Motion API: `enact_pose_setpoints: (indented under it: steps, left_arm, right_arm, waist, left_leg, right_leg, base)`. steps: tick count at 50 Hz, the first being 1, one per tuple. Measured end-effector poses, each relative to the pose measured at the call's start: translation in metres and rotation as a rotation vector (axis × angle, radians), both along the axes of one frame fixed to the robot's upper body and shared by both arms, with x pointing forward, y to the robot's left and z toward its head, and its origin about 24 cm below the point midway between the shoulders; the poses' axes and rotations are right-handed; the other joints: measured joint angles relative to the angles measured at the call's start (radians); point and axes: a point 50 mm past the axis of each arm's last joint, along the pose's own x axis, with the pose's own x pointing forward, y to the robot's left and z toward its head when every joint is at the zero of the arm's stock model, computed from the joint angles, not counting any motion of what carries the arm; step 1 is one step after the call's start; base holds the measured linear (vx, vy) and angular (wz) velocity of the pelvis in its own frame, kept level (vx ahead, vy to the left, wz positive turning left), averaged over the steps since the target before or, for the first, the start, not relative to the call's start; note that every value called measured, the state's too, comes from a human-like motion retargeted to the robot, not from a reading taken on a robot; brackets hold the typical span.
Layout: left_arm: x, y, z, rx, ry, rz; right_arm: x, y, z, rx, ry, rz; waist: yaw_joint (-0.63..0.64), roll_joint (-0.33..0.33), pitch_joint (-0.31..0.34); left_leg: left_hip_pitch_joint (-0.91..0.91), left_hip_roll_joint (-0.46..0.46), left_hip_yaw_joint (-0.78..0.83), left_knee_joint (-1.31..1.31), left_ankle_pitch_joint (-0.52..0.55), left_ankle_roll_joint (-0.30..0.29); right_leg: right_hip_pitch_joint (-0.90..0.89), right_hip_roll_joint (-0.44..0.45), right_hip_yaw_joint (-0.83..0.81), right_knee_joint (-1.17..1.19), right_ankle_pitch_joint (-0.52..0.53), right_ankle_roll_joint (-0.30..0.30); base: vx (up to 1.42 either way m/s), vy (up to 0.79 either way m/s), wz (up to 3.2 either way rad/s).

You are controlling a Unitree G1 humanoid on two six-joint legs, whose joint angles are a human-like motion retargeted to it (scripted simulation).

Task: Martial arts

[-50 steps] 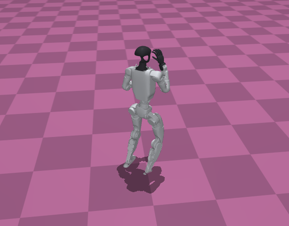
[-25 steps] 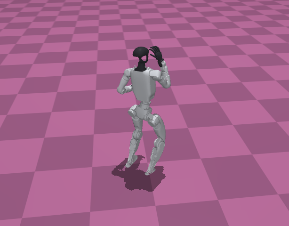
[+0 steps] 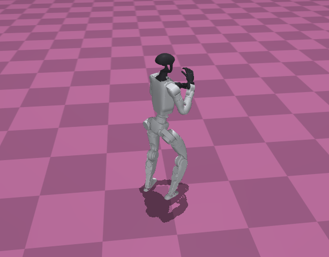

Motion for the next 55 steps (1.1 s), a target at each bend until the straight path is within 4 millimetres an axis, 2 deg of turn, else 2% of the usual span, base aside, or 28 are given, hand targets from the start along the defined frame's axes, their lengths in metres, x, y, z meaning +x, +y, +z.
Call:
enact_pose_setpoints:
  steps: [3, 5, 10, 12, 13, 25, 27, 30, 35, 40, 42, 48, 55]
  left_arm:
    - [0.000, -0.003, 0.012, 0.016, -0.062, -0.020]
    - [0.002, -0.001, 0.024, 0.038, -0.112, -0.015]
    - [-0.001, 0.002, 0.028, 0.054, -0.138, 0.004]
    - [-0.001, 0.008, 0.033, 0.075, -0.155, 0.018]
    - [-0.002, 0.010, 0.032, 0.081, -0.152, 0.028]
    - [-0.016, 0.061, 0.022, 0.252, -0.106, 0.236]
    - [-0.016, 0.077, 0.029, 0.301, -0.133, 0.320]
    - [-0.014, 0.090, 0.039, 0.349, -0.188, 0.404]
    - [0.005, 0.110, 0.078, 0.410, -0.365, 0.571]
    - [0.027, 0.122, 0.105, 0.394, -0.450, 0.686]
    - [0.044, 0.131, 0.117, 0.368, -0.458, 0.739]
    - [0.075, 0.146, 0.131, 0.258, -0.397, 0.813]
    - [0.087, 0.135, 0.136, 0.147, -0.396, 0.774]
  right_arm:
    - [0.003, 0.001, -0.011, -0.026, 0.061, 0.007]
    - [0.005, 0.002, -0.011, -0.039, 0.075, 0.014]
    - [0.008, 0.004, -0.018, -0.069, 0.121, 0.019]
    - [0.010, 0.005, -0.016, -0.084, 0.118, 0.021]
    - [0.010, 0.005, -0.018, -0.095, 0.124, 0.021]
    - [0.014, 0.021, -0.021, -0.191, 0.125, 0.057]
    - [0.015, 0.027, -0.019, -0.203, 0.118, 0.077]
    - [0.014, 0.033, -0.024, -0.233, 0.136, 0.101]
    - [0.012, 0.053, -0.022, -0.271, 0.124, 0.171]
    - [0.014, 0.055, -0.030, -0.324, 0.135, 0.176]
    - [0.015, 0.054, -0.030, -0.346, 0.125, 0.170]
    - [0.018, 0.042, -0.037, -0.380, 0.152, 0.144]
    - [0.021, 0.024, -0.040, -0.364, 0.159, 0.079]
  waist:
    - [-0.027, 0.002, 0.004]
    - [-0.017, 0.041, 0.001]
    - [-0.022, 0.020, 0.006]
    - [0.003, 0.042, 0.009]
    - [0.005, 0.030, 0.011]
    - [0.051, -0.024, 0.022]
    - [0.056, -0.008, 0.018]
    - [0.043, -0.018, 0.009]
    - [0.001, 0.027, -0.014]
    - [-0.067, 0.073, -0.039]
    - [-0.079, 0.119, -0.042]
    - [-0.120, 0.199, -0.043]
    - [-0.134, 0.243, -0.024]
  left_leg:
    - [-0.004, -0.006, 0.032, 0.044, -0.014, -0.009]
    - [0.012, 0.000, 0.039, -0.035, 0.000, 0.000]
    - [0.003, -0.008, 0.076, 0.029, -0.027, -0.007]
    - [0.018, -0.001, 0.076, -0.031, -0.020, 0.005]
    - [0.015, -0.002, 0.084, -0.010, -0.022, 0.001]
    - [-0.006, 0.017, 0.148, 0.107, -0.096, 0.014]
    - [0.007, 0.021, 0.156, 0.065, -0.094, 0.020]
    - [0.000, 0.026, 0.188, 0.115, -0.109, 0.010]
    - [0.002, 0.033, 0.224, 0.073, -0.105, 0.021]
    - [-0.009, 0.056, 0.278, 0.117, -0.113, 0.019]
    - [-0.014, 0.070, 0.288, 0.093, -0.108, 0.031]
    - [-0.031, 0.109, 0.333, 0.114, -0.112, 0.043]
    - [-0.047, 0.132, 0.360, 0.115, -0.113, 0.050]
  right_leg:
    - [-0.028, -0.015, 0.028, 0.048, 0.018, 0.013]
    - [-0.036, 0.017, 0.013, -0.004, 0.060, 0.017]
    - [-0.083, -0.008, 0.031, 0.053, 0.083, 0.029]
    - [-0.078, 0.021, 0.009, 0.005, 0.108, 0.026]
    - [-0.088, 0.012, 0.019, 0.025, 0.107, 0.027]
    - [-0.128, 0.040, 0.075, 0.094, 0.091, 0.024]
    - [-0.125, 0.070, 0.076, 0.066, 0.100, 0.020]
    - [-0.144, 0.075, 0.115, 0.109, 0.089, 0.020]
    - [-0.158, 0.133, 0.150, 0.073, 0.105, 0.023]
    - [-0.176, 0.182, 0.212, 0.076, 0.122, 0.038]
    - [-0.171, 0.215, 0.219, 0.025, 0.145, 0.045]
    - [-0.169, 0.272, 0.252, -0.051, 0.188, 0.069]
    - [-0.170, 0.310, 0.274, -0.113, 0.232, 0.091]
  base:
    - [-0.01, 0.05, -0.40]
    - [0.05, 0.10, -0.56]
    - [-0.01, 0.03, -0.32]
    - [0.04, 0.07, -0.45]
    - [-0.02, 0.00, -0.26]
    - [0.00, 0.01, -0.24]
    - [0.02, 0.01, -0.47]
    - [-0.02, -0.04, -0.36]
    - [0.01, -0.01, -0.53]
    - [0.00, -0.02, -0.63]
    - [0.01, 0.01, -0.73]
    - [0.00, 0.00, -0.67]
    - [-0.01, 0.00, -0.39]
